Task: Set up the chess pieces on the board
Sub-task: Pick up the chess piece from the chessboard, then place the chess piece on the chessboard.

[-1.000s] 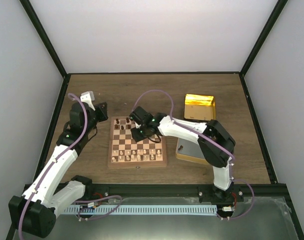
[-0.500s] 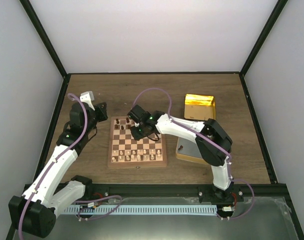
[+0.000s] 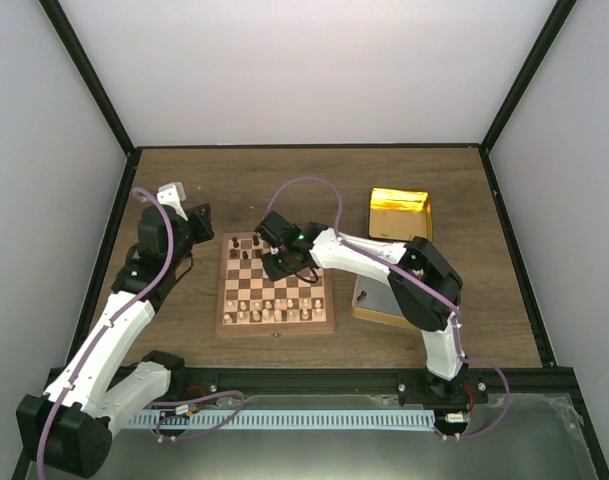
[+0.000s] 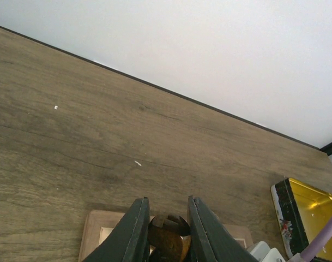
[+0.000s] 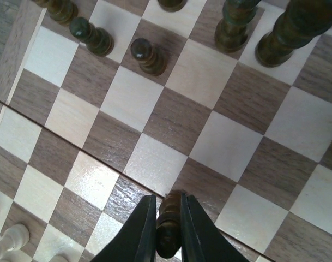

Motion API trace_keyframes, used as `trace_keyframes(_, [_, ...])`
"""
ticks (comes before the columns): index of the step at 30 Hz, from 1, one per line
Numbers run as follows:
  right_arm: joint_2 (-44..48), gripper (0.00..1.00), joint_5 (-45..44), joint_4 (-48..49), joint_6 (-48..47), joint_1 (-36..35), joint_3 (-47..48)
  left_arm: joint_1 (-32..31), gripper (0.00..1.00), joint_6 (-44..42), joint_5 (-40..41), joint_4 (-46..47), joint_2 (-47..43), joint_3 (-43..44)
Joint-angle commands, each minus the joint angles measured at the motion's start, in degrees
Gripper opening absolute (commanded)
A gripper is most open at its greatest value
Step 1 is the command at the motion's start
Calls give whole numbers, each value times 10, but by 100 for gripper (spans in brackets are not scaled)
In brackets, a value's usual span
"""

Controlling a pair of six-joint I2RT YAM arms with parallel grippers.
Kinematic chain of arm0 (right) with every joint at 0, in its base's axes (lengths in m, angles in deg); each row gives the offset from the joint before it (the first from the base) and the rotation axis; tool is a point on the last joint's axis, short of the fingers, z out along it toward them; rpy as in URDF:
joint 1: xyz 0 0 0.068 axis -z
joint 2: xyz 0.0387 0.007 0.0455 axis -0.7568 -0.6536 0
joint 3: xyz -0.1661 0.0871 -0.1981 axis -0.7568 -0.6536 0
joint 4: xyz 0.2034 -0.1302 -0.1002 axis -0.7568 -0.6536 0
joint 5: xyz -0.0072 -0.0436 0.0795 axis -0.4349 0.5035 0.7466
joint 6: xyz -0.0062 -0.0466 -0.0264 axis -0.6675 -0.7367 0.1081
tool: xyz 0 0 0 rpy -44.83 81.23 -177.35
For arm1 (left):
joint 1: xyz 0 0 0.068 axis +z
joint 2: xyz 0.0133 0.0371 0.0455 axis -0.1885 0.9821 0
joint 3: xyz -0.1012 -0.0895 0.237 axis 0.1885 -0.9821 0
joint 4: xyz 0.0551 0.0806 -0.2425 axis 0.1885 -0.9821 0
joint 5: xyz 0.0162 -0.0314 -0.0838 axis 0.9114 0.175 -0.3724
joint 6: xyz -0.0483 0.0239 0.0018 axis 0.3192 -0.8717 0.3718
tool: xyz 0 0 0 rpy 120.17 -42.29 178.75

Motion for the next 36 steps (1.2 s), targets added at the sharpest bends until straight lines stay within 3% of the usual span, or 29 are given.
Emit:
trace_keyframes(1, [30, 7, -47, 19, 17, 4, 6, 3, 9, -6, 2, 3, -4, 2])
trace_keyframes(9, [58, 7, -65, 36, 35, 57, 9, 4, 9, -5, -4, 7, -2, 2])
trace_keyframes(36, [-67, 8, -96, 33, 7, 86, 91, 3, 9, 0, -15, 9, 4, -1])
